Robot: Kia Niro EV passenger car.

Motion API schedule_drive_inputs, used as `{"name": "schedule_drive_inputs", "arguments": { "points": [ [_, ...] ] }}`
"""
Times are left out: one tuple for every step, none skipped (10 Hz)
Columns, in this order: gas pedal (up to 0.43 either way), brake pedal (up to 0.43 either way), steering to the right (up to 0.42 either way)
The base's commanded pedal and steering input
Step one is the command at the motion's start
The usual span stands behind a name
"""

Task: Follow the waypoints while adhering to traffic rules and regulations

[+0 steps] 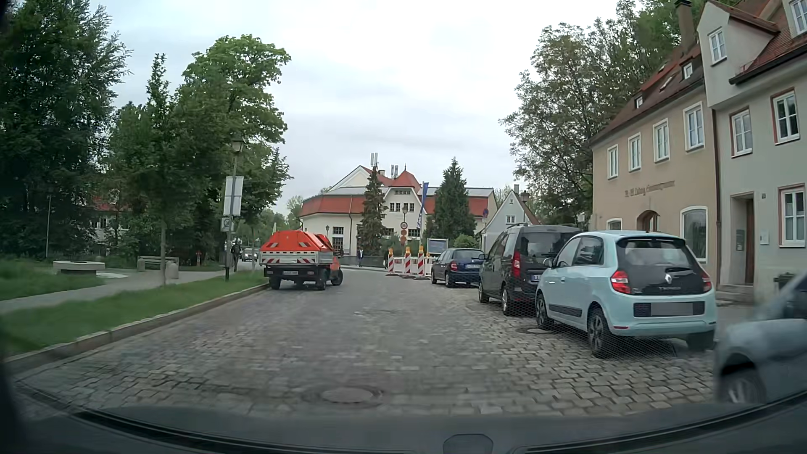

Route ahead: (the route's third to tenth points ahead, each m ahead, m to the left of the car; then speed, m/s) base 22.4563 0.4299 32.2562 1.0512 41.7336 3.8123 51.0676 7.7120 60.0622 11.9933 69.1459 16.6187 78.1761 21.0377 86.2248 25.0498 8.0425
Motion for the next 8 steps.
{"name": "schedule_drive_inputs", "arguments": {
  "points": [
    [0.0, 0.159, -0.016],
    [0.0, 0.195, -0.017],
    [0.0, 0.213, -0.018],
    [0.0, 0.226, -0.02],
    [0.0, 0.25, -0.025],
    [0.0, 0.25, -0.026],
    [0.0, 0.25, -0.029],
    [0.0, 0.25, -0.035]
  ]
}}
